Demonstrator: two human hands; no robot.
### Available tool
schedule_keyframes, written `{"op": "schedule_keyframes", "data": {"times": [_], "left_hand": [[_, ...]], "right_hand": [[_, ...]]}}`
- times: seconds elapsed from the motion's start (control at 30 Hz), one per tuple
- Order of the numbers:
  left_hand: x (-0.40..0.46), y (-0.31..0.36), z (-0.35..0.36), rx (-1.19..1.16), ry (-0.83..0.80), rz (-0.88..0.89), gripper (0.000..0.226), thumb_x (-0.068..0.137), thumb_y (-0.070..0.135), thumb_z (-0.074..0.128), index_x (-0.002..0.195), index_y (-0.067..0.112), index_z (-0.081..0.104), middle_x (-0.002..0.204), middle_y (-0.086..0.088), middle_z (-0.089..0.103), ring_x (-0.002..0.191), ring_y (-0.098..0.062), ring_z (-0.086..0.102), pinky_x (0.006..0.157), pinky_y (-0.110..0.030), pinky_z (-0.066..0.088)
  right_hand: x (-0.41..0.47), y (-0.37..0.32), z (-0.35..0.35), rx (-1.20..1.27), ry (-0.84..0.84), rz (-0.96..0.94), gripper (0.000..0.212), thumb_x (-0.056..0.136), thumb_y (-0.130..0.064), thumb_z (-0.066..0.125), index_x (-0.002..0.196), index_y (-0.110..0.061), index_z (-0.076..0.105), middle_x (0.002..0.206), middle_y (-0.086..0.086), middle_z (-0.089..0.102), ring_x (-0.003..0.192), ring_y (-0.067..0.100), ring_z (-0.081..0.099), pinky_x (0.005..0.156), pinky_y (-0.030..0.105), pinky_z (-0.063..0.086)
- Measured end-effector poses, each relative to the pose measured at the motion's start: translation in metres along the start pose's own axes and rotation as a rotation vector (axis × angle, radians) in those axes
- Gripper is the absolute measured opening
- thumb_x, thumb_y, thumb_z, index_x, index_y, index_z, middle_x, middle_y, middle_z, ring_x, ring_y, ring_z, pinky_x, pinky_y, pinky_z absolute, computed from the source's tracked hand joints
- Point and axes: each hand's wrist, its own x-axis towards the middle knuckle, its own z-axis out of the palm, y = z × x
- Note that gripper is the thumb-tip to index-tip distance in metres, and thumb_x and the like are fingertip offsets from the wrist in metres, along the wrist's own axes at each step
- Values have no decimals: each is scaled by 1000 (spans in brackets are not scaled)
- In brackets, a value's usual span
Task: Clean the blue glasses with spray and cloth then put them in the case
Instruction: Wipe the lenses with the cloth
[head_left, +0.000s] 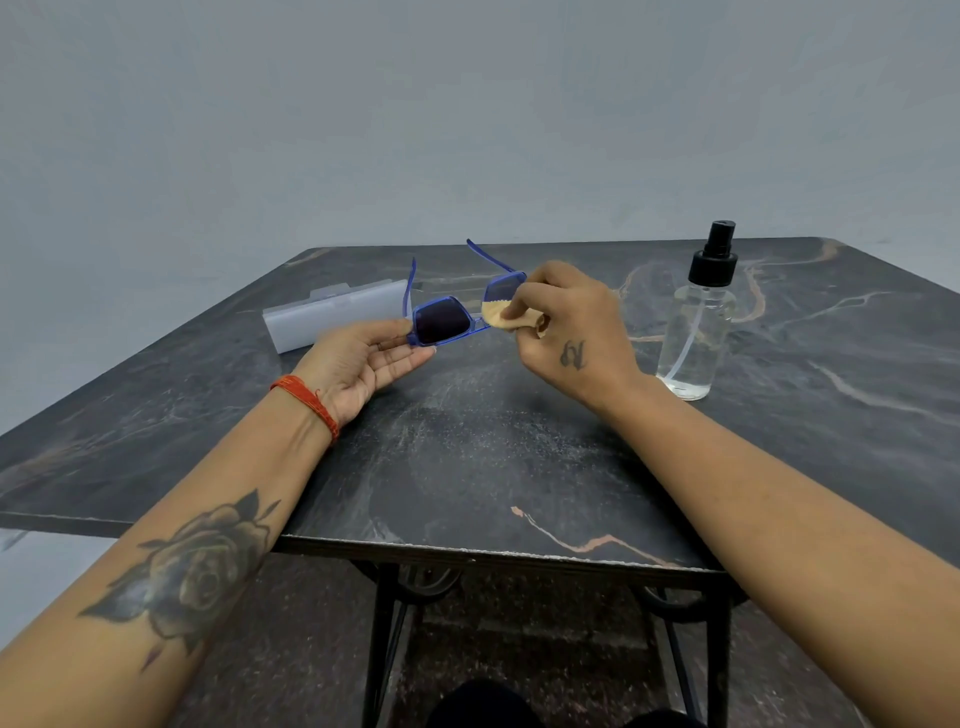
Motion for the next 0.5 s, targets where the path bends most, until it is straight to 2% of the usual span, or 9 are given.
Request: {"op": "schedule_keyframes", "data": {"times": [0.13, 0.27, 0.4, 0.5], "left_hand": [[1, 0, 0, 11, -1, -4, 9, 88, -3, 49, 83, -4, 56, 58, -11, 69, 55, -16, 69, 53, -21, 56], [0, 0, 0, 2, 1, -4, 9, 89, -3, 49, 83, -3, 56, 58, -11, 69, 54, -16, 68, 53, -21, 56], [1, 0, 1, 5, -1, -5, 12, 89, -4, 48, 82, -4, 57, 58, -10, 69, 54, -15, 68, 51, -20, 55], [1, 0, 0, 9, 0, -4, 11, 88, -5, 48, 82, -5, 57, 58, -10, 69, 55, -15, 68, 50, -20, 55]], "right_hand": [[1, 3, -3, -17, 30, 112, 16, 61, 5, 60, 68, -6, 69, 73, 9, 61, 60, 26, 55, 54, 22, 32], [4, 3, -5, -31, 106, 164, 13, 67, 2, 62, 71, -8, 69, 74, 9, 61, 60, 23, 55, 50, 12, 26], [4, 2, -3, -25, 141, 160, 9, 75, -4, 63, 79, -9, 69, 80, 9, 62, 63, 21, 57, 56, 22, 38], [5, 1, -3, -9, 167, 122, 9, 77, -6, 66, 84, -8, 70, 83, 9, 62, 63, 18, 56, 56, 23, 43]]}}
